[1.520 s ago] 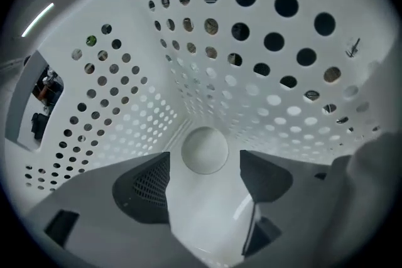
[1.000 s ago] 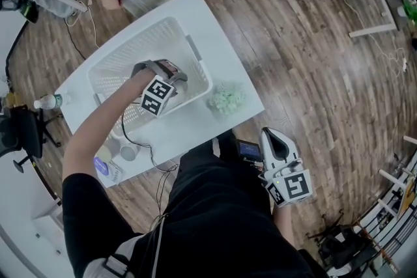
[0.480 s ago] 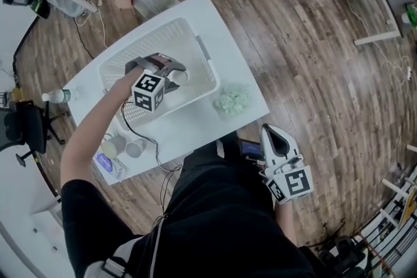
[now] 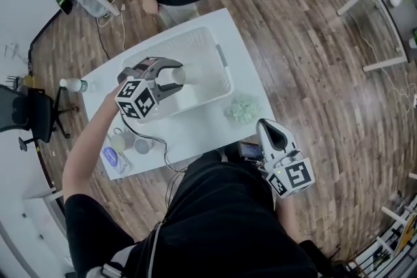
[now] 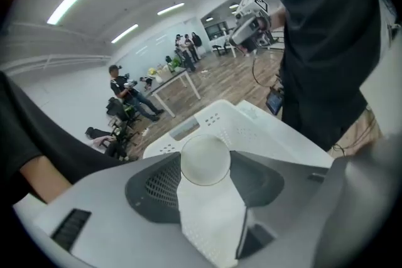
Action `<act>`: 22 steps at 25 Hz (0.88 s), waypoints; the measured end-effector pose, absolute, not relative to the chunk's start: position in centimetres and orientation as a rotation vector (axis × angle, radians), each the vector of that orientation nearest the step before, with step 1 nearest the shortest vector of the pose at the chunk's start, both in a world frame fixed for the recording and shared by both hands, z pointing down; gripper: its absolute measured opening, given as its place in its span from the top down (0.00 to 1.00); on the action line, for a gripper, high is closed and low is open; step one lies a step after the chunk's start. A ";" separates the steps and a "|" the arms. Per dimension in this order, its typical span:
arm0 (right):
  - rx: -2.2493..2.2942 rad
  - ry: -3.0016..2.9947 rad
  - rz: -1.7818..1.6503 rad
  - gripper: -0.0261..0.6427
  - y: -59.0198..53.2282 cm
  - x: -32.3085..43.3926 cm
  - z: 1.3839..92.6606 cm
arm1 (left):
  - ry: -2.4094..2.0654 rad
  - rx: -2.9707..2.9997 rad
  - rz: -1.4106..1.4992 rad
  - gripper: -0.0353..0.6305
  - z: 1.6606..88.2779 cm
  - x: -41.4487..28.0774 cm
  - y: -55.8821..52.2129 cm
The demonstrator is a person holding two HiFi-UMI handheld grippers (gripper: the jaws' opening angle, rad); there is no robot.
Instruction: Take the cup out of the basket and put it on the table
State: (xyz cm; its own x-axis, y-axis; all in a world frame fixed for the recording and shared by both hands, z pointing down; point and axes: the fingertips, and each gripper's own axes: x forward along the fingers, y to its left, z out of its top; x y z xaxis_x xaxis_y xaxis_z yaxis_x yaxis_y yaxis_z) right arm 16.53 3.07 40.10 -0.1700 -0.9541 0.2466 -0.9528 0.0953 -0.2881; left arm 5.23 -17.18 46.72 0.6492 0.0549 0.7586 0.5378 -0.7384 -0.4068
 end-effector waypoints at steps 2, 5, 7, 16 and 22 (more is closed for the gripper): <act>-1.963 2.351 -0.582 0.92 2.1 16.0 39.4 | -0.374 -2.337 -0.953 0.58 44.2 4.6 -17.2; -1.897 2.400 -0.545 0.92 1.1 14.5 38.6 | -0.240 -2.503 -0.844 0.58 40.7 3.5 -16.4; -1.846 2.449 -0.496 0.92 0.7 13.4 37.9 | -0.160 -2.598 -0.757 0.58 38.7 2.7 -15.1; -1.456 2.603 -0.457 0.90 -1.5 7.2 34.2 | 0.111 -3.034 -0.330 0.58 33.4 -1.2 -9.4; -1.230 2.696 -0.527 0.82 -1.9 3.7 33.5 | 0.211 -3.195 -0.072 0.58 33.0 -2.8 -6.6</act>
State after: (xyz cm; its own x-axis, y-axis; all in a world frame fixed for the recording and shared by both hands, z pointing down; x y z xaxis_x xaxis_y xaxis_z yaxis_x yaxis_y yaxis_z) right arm 3.74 -1.92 33.52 -0.6588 -0.7519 0.0241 -0.7057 0.6066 -0.3661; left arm -2.85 -6.64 32.97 0.9903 -0.1300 0.0489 -0.1327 -0.9894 0.0583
